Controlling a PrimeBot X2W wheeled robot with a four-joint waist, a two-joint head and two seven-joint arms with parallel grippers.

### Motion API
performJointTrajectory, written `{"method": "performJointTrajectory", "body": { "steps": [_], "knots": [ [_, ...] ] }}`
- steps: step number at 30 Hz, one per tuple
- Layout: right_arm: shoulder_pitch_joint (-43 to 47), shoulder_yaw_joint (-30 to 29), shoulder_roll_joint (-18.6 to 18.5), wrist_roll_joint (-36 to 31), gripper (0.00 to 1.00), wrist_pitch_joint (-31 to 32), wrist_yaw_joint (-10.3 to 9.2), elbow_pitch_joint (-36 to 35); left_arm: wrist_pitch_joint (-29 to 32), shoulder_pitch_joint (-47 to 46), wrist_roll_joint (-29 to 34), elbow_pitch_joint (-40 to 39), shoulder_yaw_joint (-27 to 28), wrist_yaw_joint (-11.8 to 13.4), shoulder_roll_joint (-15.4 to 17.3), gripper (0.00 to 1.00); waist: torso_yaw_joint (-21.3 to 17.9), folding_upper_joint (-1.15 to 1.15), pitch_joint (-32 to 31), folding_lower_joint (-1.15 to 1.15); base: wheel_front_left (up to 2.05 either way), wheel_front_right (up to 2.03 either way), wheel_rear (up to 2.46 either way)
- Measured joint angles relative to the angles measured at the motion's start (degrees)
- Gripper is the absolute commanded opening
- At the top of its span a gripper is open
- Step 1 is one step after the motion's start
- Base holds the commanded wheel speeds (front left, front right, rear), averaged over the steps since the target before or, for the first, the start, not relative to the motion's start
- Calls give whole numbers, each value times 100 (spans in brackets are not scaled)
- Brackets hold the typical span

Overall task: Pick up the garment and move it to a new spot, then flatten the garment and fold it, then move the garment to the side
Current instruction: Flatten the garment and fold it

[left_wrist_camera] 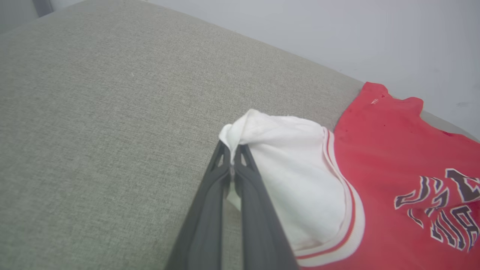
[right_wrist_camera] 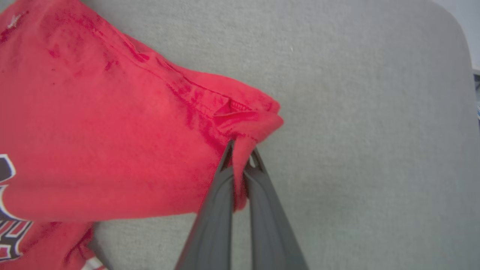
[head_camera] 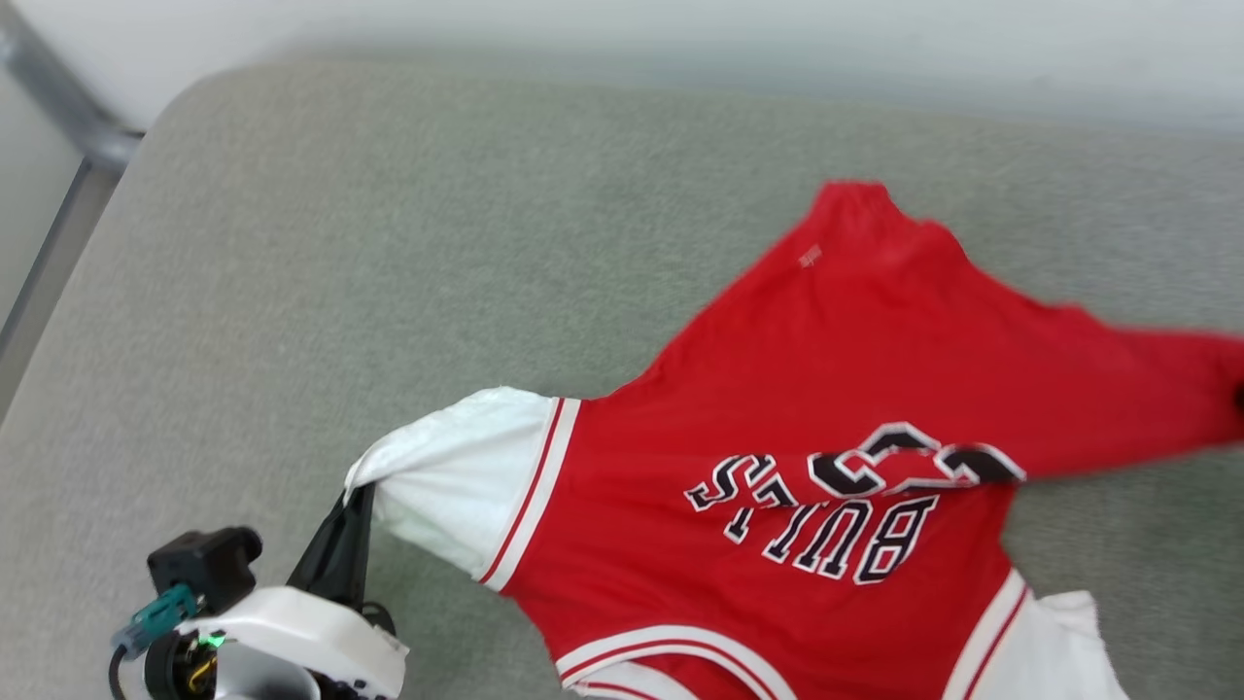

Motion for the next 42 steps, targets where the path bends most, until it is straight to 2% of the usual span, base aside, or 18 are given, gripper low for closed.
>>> {"method": "performJointTrajectory", "body": {
  "steps": [3, 9, 14, 17, 18, 24, 27, 31, 34, 37, 39, 42],
  "knots": [
    [923, -325, 132, 21, 0, 57, 0, -561, 51, 176, -41, -60, 29, 89, 76, 0, -211, 0, -226, -1, 0, 0, 0],
    [2564, -904, 851, 10, 0, 65, -1, -1439, 196, 351, -31, -159, -1, 201, 214, 0, -637, 0, -512, -1, 0, 0, 0],
    [3440, -1065, 1658, 9, 0, -63, -1, -1623, 288, 394, -31, -160, -24, 242, 267, 0, -872, 0, -624, -1, 0, 0, 0],
    [3758, -1073, 1997, 62, 0, -222, -1, -1551, 304, 409, -32, -144, -48, 250, 268, 0, -936, 0, -679, -1, 0, 0, 0],
    [3851, -1109, 2130, 99, 100, -680, -1, -1412, 320, 434, -38, -133, -62, 276, 266, 0, -983, 0, -724, 0, 0, 0, 0],
    [3747, -1223, 2226, 176, 100, -2280, -1, -1235, 355, 443, -37, -151, -107, 280, 267, 0, -991, 0, -755, 0, 0, 0, 0],
    [3411, -1377, 2243, 87, 100, -3175, -2, -1094, 366, 427, -29, -183, -124, 282, 268, 0, -961, 0, -716, 0, 0, 0, 0],
    [2741, -1358, 2236, -51, 100, -3999, -2, -791, 376, 253, 12, -249, -132, 274, 267, 0, -902, 0, -573, 0, 0, 0, 0],
    [2143, -1206, 2170, -138, 100, -4232, -2, -552, 360, 69, 45, -292, -131, 226, 257, 0, -846, 0, -382, 0, 0, 0, 0],
    [1510, -959, 1953, -135, 100, -4218, -2, -325, 336, -123, 70, -300, -163, 172, 211, 0, -770, 0, -161, 1, 0, 0, 0],
    [1173, -723, 1775, -127, 100, -3995, -2, -169, 309, -261, 111, -292, -187, 118, 160, 0, -704, 0, -18, 1, 0, 0, 0],
    [685, -254, 1397, 16, 100, -3173, -2, 20, 282, -438, 142, -257, -253, 53, 78, 0, -587, 0, 182, 1, 0, 0, 0]
  ]
}}
